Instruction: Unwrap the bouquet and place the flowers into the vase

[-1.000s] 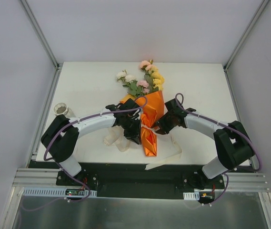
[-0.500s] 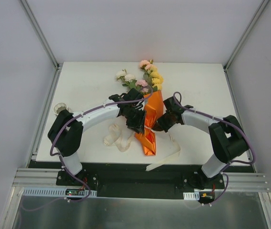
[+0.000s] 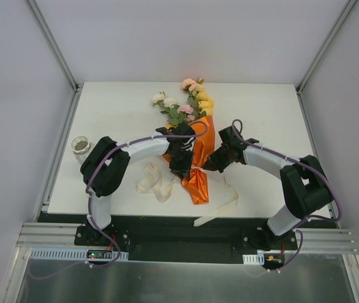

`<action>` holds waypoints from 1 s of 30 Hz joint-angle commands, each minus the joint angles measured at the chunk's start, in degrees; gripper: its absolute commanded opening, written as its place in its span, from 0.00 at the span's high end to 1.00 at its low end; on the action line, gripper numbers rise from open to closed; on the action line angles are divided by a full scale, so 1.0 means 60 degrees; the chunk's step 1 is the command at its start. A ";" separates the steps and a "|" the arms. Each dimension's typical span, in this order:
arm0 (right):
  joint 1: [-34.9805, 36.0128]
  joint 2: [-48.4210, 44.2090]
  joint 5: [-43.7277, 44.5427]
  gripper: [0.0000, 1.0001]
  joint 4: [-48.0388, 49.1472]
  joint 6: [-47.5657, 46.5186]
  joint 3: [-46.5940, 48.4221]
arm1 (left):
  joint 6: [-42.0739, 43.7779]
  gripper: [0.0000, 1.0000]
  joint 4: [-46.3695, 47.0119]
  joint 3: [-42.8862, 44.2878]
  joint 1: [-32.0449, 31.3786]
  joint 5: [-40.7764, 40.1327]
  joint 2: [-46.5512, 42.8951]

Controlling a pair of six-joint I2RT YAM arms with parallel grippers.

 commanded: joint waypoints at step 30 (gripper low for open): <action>0.0033 -0.0891 -0.2123 0.68 -0.2299 -1.1221 0.2840 | -0.0313 0.55 -0.0400 -0.1057 0.0727 0.0374 -0.3239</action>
